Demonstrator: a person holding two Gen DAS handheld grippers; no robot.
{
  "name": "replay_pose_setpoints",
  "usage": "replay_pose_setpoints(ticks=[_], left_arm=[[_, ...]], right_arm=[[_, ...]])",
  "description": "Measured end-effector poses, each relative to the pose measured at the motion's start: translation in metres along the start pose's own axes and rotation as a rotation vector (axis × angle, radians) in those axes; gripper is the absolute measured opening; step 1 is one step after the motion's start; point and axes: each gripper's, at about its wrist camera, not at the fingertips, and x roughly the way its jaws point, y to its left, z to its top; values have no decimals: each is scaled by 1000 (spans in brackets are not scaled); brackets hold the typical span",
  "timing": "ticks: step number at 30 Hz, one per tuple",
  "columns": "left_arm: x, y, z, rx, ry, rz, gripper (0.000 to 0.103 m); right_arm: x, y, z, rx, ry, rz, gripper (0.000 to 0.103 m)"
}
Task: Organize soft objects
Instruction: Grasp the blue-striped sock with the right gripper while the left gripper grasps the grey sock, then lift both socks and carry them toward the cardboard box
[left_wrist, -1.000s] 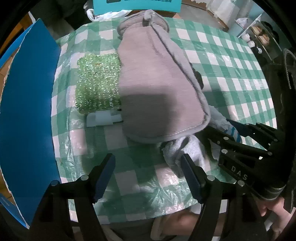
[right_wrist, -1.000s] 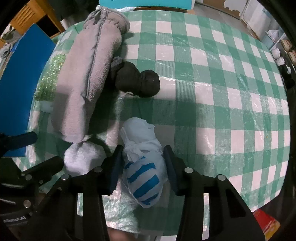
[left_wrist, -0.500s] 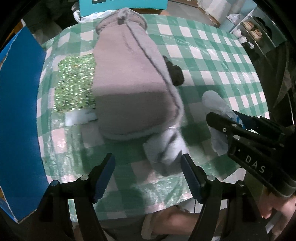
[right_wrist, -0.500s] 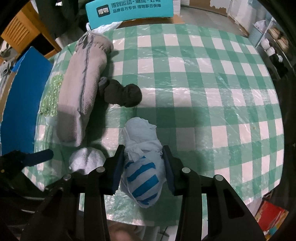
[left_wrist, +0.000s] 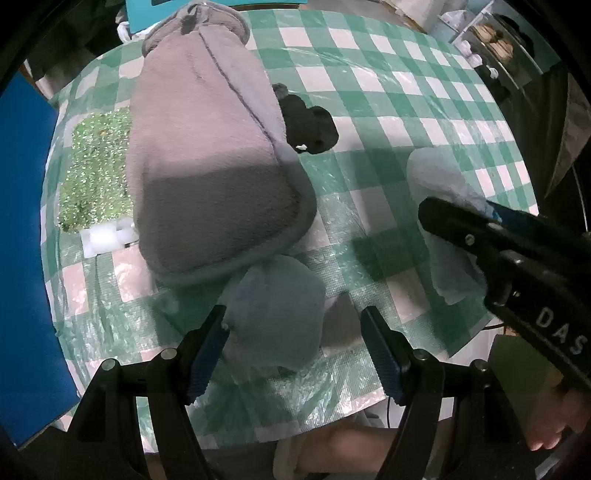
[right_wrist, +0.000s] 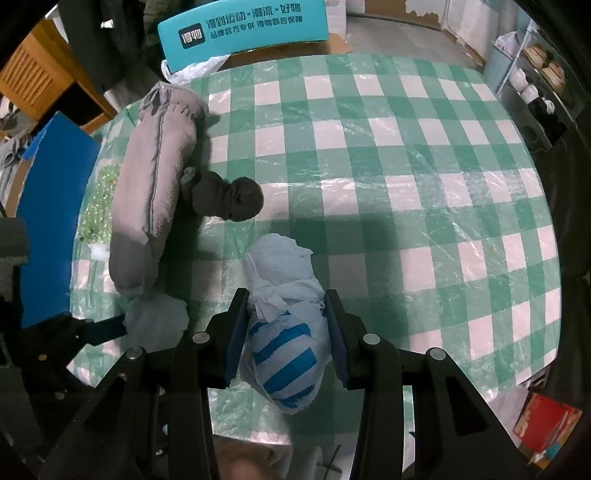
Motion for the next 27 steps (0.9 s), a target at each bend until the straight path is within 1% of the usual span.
replay_pose_setpoints(ticks=[2,3,4,5,6,8,9,10,16,22,27], left_arm=[[3,-5,1,17,-3,10,72],[3,-6,0,25,-6,15,66],[4,-7,0,33,-7,23,57],[4,-8,-1,39,-6,27,52],[5,-9,-1,43,-5,28,44],[5,-10,-4,47,-7,11,38],[2,-7,-7,47,-11,8,32],[0,-6,-8,49,-15,8,30],[-17,-2,-11,61,-49,5,26],[-37,3,-20,60,-81,-11,25],[-51,10,-18,61,-110,-8,25]], right_arm=[[-2,0,0,0,-4,2,39],[-2,-1,0,0,-6,3,39],[-3,-1,0,1,-7,4,39],[-4,-1,0,1,-9,6,39],[-5,0,0,0,-11,7,39],[-7,1,0,-2,-16,9,39],[-8,3,1,-3,-18,11,40],[-8,4,1,-4,-20,12,39],[-16,12,3,-15,-41,23,39],[-24,19,6,-25,-61,32,39],[-32,26,7,-41,-82,41,39]])
